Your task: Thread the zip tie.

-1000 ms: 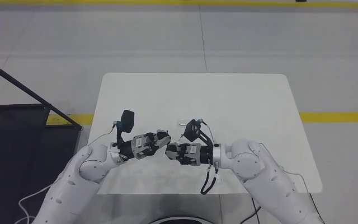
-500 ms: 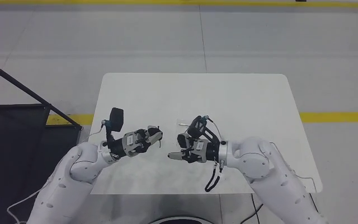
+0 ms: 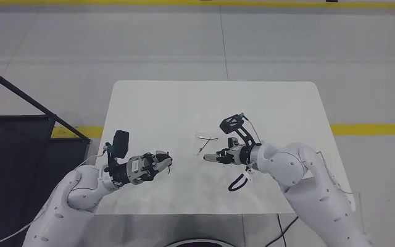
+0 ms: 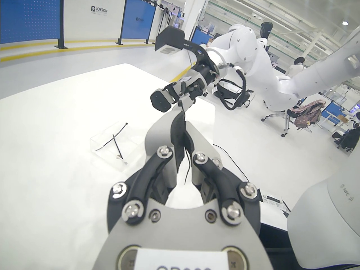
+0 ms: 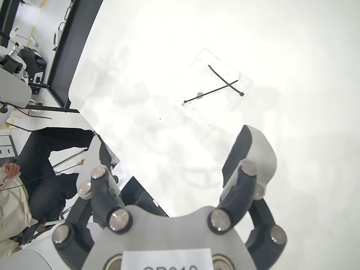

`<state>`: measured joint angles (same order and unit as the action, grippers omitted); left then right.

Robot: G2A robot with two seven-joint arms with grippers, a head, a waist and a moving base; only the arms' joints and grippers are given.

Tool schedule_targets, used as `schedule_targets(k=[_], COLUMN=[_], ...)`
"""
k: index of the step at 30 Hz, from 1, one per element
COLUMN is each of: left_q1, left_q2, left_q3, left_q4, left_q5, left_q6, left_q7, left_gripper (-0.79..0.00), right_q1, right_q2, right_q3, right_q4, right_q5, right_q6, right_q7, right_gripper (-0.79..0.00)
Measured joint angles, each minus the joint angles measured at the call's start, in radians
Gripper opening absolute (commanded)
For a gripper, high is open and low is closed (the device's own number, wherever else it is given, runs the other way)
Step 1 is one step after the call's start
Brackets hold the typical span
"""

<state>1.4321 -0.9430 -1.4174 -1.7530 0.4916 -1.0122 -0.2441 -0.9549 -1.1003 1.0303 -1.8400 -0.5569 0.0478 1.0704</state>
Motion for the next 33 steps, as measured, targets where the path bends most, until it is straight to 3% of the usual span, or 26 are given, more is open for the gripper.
schedule_targets(k=[7, 11, 15, 19, 22, 33], left_q1=[0.000, 0.002, -0.003, -0.003, -0.003, -0.003], left_q2=[0.000, -0.002, -0.005, -0.006, -0.006, -0.006], left_q3=[0.000, 0.007, 0.009, 0.010, 0.010, 0.010], left_q4=[-0.001, -0.016, 0.002, 0.003, 0.003, 0.003], left_q5=[0.000, 0.009, 0.008, 0.009, 0.009, 0.009], left_q6=[0.001, 0.024, 0.026, 0.026, 0.026, 0.026], left_q7=[-0.001, 0.005, 0.033, 0.034, 0.034, 0.034], left_gripper=[-0.785, -0.785, -0.785, -0.785, -0.785, -0.785], right_q1=[-0.003, 0.019, 0.088, 0.152, 0.190, 0.265], right_q2=[0.000, -0.011, -0.035, -0.059, -0.075, -0.109], right_q3=[-0.003, -0.057, -0.125, -0.176, -0.199, -0.212], right_q4=[0.001, 0.008, 0.059, 0.136, 0.191, 0.338], right_q5=[-0.006, -0.112, -0.146, -0.151, -0.131, -0.062], right_q6=[0.003, 0.143, 0.288, 0.366, 0.403, 0.411], right_q7=[-0.004, 0.008, 0.049, 0.063, 0.061, 0.044], right_gripper=[0.000, -0.012, -0.163, -0.354, -0.446, -0.471])
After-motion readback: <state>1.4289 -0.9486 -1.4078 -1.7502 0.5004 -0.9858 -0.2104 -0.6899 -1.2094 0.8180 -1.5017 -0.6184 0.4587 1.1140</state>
